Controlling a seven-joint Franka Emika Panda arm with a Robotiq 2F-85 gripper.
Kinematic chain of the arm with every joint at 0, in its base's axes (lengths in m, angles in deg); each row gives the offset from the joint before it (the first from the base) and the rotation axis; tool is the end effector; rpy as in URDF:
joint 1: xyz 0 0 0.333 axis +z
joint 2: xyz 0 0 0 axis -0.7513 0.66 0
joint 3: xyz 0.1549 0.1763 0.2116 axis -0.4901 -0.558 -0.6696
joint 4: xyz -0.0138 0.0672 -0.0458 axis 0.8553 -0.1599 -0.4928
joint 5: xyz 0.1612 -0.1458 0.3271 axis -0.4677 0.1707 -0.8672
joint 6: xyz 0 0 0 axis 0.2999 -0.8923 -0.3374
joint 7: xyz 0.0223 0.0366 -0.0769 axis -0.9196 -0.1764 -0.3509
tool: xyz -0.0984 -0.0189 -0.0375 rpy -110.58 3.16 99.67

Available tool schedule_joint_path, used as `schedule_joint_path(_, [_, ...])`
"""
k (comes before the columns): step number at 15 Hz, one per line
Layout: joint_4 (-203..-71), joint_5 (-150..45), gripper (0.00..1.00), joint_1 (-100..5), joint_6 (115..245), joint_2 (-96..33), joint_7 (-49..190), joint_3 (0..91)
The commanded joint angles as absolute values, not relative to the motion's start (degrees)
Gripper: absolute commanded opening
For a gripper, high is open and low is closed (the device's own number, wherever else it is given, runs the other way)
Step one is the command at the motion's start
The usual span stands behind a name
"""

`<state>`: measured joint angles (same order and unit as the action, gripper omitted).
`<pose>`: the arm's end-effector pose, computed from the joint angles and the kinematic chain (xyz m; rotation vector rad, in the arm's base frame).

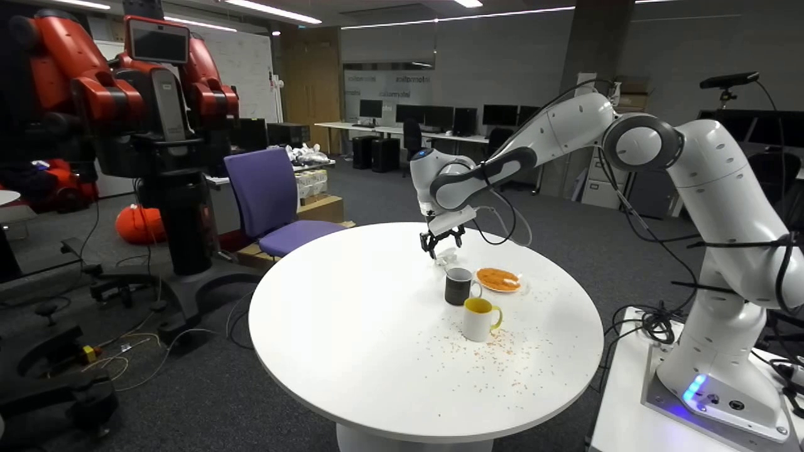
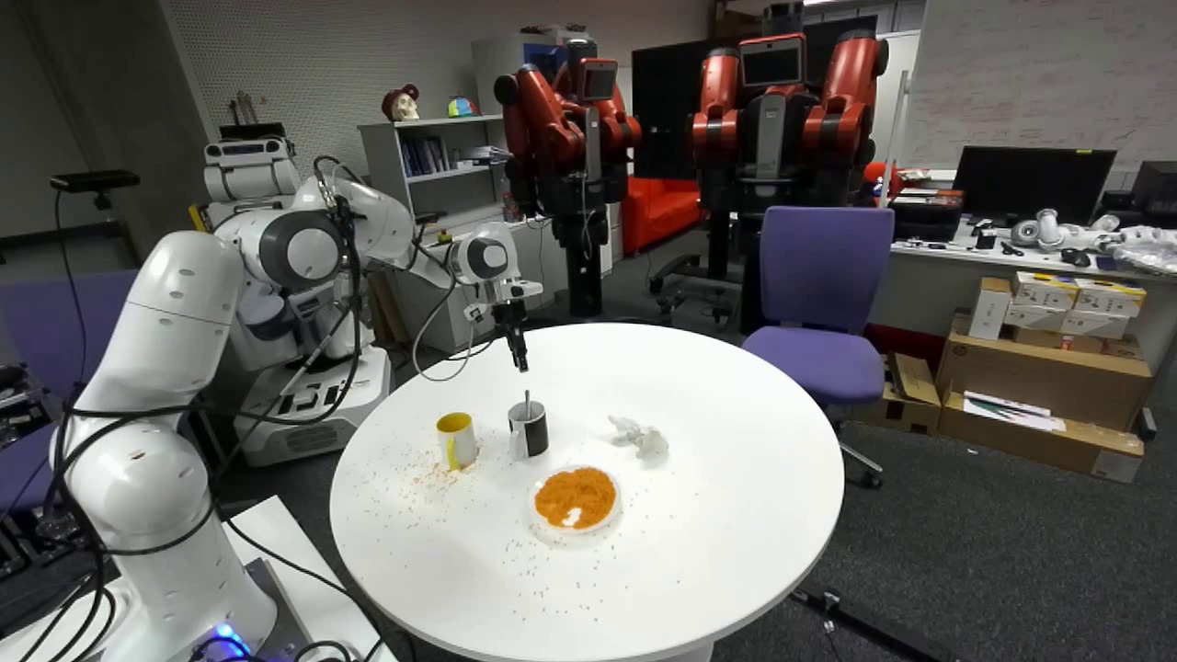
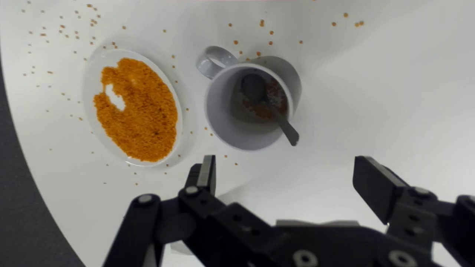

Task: Use the spoon to take some of the contents of the bowl and place in the cup

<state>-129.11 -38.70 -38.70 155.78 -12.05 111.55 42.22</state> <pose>0.6879 0.0943 0.2979 2.7276 -0.7114 -0.0398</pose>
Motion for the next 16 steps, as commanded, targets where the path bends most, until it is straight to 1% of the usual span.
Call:
schedule_joint_path(1, [-126.4,-42.1,1.0,-38.1,160.5,-9.6,112.2,43.1])
schedule_joint_path(4, [-127.3,-40.0,1.0,-35.8,162.9,-9.3,114.6,44.9])
schedule_joint_path(8, [-127.6,-40.8,1.0,-34.6,162.0,-8.9,117.4,45.5])
schedule_joint_path(16, [-129.0,-44.2,1.0,-36.4,159.8,-8.2,122.9,46.5])
